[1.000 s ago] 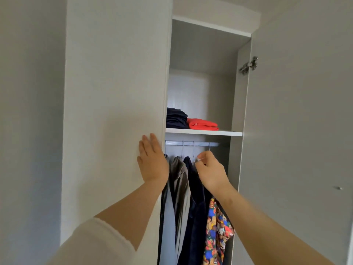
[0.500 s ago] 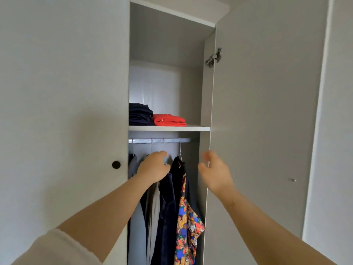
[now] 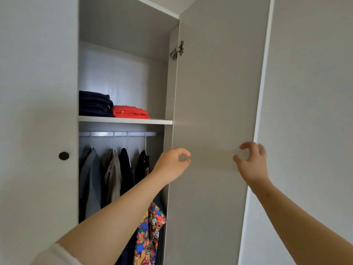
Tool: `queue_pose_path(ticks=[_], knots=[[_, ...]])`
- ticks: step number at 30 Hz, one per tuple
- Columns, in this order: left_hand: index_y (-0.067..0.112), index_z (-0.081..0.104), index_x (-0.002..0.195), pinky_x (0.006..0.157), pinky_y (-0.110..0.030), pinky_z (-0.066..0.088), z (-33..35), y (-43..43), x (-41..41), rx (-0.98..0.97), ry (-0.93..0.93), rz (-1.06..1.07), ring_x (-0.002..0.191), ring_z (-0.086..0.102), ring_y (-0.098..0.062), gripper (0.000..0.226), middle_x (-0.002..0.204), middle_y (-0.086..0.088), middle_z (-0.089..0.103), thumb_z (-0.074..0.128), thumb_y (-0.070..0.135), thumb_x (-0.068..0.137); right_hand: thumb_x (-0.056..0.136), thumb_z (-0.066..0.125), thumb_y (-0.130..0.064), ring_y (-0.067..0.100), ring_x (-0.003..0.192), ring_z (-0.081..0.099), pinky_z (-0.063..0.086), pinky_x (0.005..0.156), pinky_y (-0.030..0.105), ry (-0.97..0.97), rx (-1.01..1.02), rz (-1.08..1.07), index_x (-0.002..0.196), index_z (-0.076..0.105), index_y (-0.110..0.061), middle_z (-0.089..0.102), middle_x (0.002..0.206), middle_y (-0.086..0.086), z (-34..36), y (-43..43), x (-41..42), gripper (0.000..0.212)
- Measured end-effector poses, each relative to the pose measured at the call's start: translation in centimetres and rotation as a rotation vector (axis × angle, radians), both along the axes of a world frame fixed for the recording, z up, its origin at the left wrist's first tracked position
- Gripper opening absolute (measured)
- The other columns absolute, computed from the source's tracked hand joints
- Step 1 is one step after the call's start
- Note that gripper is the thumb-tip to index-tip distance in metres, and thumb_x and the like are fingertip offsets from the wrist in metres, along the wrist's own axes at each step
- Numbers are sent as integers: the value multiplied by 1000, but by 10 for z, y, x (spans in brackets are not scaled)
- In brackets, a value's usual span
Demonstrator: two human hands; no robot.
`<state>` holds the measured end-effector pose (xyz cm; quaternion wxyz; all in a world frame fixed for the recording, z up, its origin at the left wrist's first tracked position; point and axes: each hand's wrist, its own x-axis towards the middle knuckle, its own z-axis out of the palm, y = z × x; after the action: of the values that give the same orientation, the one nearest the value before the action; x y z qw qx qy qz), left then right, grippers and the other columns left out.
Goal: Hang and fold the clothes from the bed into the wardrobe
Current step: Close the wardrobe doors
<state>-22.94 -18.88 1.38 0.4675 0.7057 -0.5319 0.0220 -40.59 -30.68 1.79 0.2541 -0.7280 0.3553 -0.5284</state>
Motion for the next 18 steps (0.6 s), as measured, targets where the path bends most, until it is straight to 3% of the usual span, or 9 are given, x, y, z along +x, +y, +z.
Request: queue_pose_path(ticks=[3,6,10,12,15,18], knots=[[25,62,111,82,-14,32,-10,-4,1,8,8,2,110,52,-6,21,121,12,59,54,23,92,83,54,-11,23,81,53,43,67,31,-85,-8,32,98,45,-21,47,106,2,-3,-9,-4,20],[24,62,114,86,-13,30,-17,-1,4,-29,7,17,114,50,-7,24,124,10,56,55,21,91,84,47,-11,7,72,50,39,59,27,-221,-26,1,98,40,-21,49,84,-12,-6,-5,-6,19],[20,60,120,93,-11,21,-24,16,16,-170,-67,137,128,38,-10,30,138,5,45,57,16,90,85,36,0,13,70,62,52,63,27,-365,10,225,91,44,-25,61,93,-5,-5,12,-4,27],[20,60,121,99,-16,21,-28,28,23,-217,-94,209,131,36,-13,32,140,3,44,56,13,90,84,34,8,6,64,63,52,58,19,-374,-1,391,88,50,-26,64,88,-7,-5,25,1,39],[17,60,120,102,-21,25,-31,47,34,-265,-137,282,130,38,-16,32,136,1,48,55,8,90,87,37,10,-1,76,65,49,68,11,-228,-58,573,92,59,-34,68,93,-20,-13,42,18,50],[14,60,120,103,-24,29,-30,66,50,-286,-166,339,126,42,-19,34,134,-1,49,52,2,90,96,40,-1,-13,97,59,44,81,4,-60,-89,688,106,52,-49,55,113,-34,-26,59,50,51]])
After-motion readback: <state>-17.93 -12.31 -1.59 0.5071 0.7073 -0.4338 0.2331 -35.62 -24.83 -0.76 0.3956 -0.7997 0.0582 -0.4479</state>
